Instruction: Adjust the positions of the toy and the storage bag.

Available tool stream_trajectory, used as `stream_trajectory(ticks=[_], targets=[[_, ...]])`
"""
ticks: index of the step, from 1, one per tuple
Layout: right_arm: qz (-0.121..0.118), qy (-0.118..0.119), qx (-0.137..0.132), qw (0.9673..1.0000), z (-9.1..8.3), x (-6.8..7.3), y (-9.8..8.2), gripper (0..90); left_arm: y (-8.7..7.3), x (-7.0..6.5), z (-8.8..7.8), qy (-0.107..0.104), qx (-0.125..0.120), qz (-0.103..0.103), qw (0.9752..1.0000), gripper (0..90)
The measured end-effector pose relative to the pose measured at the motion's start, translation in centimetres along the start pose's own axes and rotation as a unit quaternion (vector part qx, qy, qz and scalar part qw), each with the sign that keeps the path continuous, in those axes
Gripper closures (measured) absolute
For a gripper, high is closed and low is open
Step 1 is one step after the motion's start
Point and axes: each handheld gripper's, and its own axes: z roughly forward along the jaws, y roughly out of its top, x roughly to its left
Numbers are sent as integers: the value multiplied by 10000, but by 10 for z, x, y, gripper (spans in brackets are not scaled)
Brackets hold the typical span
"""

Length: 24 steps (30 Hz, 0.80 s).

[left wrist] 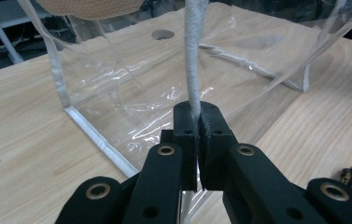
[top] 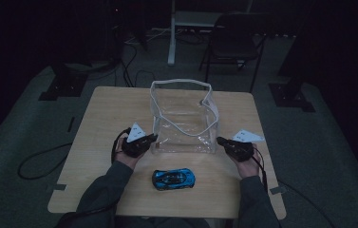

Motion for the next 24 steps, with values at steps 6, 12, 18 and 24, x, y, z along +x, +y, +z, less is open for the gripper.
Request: stream_trajectory(ticks=[6, 12, 18, 24], targets=[[-42, 78, -18, 10000, -2, 6, -1, 878, -5, -2, -10, -17, -15, -29, 10000, 874], [-100, 126, 63, 9998, -3, 10, -5, 886, -8, -2, -15, -25, -10, -35, 10000, 872], [-23, 55, 29, 10000, -6, 8, -8, 764, -8, -4, -20, -156, 80, -3, 9998, 618], [-144, 43, 32, 9999, -19, 17, -6, 631, -24, -1, -40, -168, 110, -213, 9996, 468]])
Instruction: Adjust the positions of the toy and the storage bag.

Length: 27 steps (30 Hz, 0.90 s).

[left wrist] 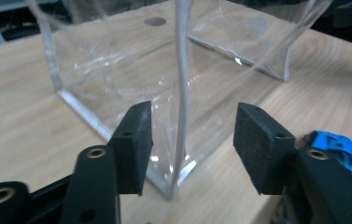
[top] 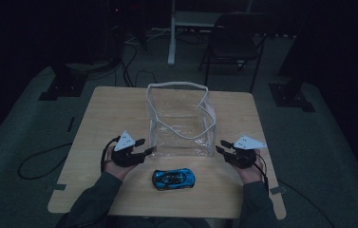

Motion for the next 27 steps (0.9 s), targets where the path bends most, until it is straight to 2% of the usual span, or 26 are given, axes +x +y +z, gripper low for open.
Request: stream_trajectory(ticks=[4, 12, 19, 27], targets=[[-101, 38, 11, 9999, -6, 9, -1, 607, -11, 1, -11, -47, 44, -129, 9999, 449], [-173, 195, 133, 9996, -5, 21, -9, 577, -24, -5, -24, -112, 171, -116, 9997, 405], [-216, 289, 245, 9990, -1, 25, -12, 570, -30, -4, -23, -214, 245, -166, 9993, 396], [-235, 395, 279, 9986, -1, 28, -12, 563, -33, -8, -19, -349, 439, -40, 9984, 390]])
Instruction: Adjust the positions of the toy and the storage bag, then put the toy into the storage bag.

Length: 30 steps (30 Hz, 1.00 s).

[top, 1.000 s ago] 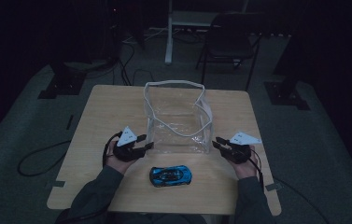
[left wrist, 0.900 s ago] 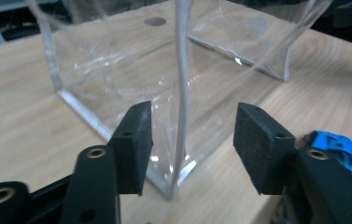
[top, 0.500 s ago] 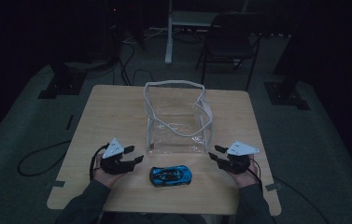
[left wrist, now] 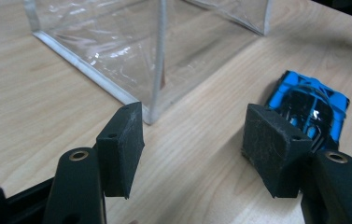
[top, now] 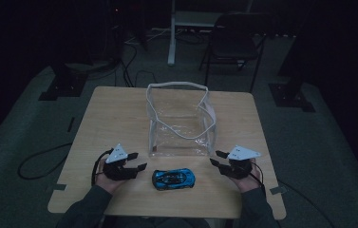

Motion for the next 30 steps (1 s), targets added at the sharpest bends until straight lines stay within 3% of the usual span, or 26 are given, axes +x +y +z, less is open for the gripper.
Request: stream_trajectory(ticks=[6, 10, 20, 25, 30], targets=[[-45, 101, 34, 9999, 1, 4, 2, 537, -4, -1, 0, -36, 120, 5, 9999, 375], [-243, 354, 173, 9989, 10, 14, 5, 512, -8, -2, 1, -84, 236, 13, 9997, 367], [-364, 563, 277, 9974, 16, 23, 8, 441, -19, -15, 9, -403, 600, 129, 9973, 354], [-430, 823, 436, 9947, 24, 30, 7, 431, -22, -22, 15, -685, 738, 229, 9947, 325], [-534, 1042, 622, 9912, 33, 35, 4, 477, -25, -26, 25, -1006, 877, 434, 9901, 292]])
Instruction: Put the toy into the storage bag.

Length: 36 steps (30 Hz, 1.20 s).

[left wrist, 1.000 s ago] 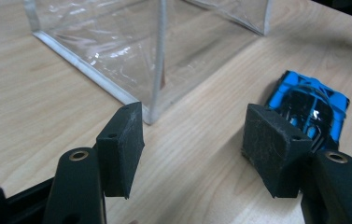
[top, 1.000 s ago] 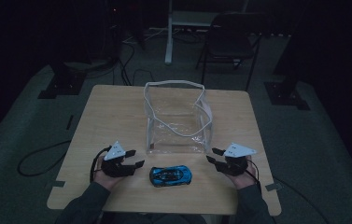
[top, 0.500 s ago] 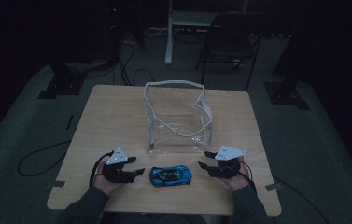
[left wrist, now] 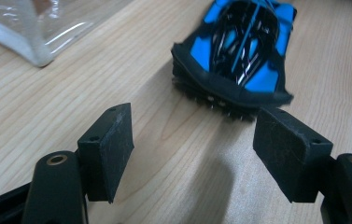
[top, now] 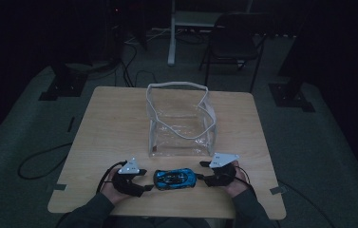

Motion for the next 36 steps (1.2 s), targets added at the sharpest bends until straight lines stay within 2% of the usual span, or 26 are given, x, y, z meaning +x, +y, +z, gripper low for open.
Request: stream_trajectory(ticks=[3, 4, 6, 7, 9, 11, 15, 16, 21, 26, 28, 33, 36], targets=[[-11, 119, 102, 9999, 4, 0, -1, 513, 0, -3, 3, -109, 85, 178, 9997, 284], [-11, 119, 102, 9999, 4, 0, -1, 513, 0, -3, 3, -109, 85, 178, 9997, 281], [5, 234, 261, 9994, 8, 1, -4, 541, 1, -5, 6, -195, 51, 292, 9994, 269], [5, 234, 261, 9994, 8, 1, -4, 541, 1, -5, 6, -195, 51, 292, 9994, 267], [-2, 272, 433, 9987, 12, 0, -7, 557, 3, -7, 11, -284, 70, 390, 9988, 252], [8, 330, 489, 9983, 14, 0, -8, 559, 4, -8, 14, -248, 113, 435, 9987, 232], [31, 383, 561, 9977, 17, 0, -10, 563, 8, -6, 18, -354, 129, 425, 9984, 198], [31, 402, 585, 9975, 18, 0, -10, 570, 9, -6, 19, -365, 157, 476, 9981, 196], [-1, 477, 703, 9964, 21, 1, -11, 610, 15, -9, 27, -339, 206, 622, 9973, 180], [10, 518, 713, 9961, 22, 1, -11, 621, 18, -10, 31, -343, 217, 671, 9969, 176], [20, 557, 706, 9960, 22, 0, -12, 640, 20, -11, 33, -312, 257, 770, 9962, 174], [12, 600, 702, 9957, 22, 0, -11, 673, 25, -16, 41, -43, 310, 963, 9949, 171], [35, 611, 684, 9958, 22, 0, -11, 678, 26, -16, 41, -31, 294, 965, 9949, 198]])
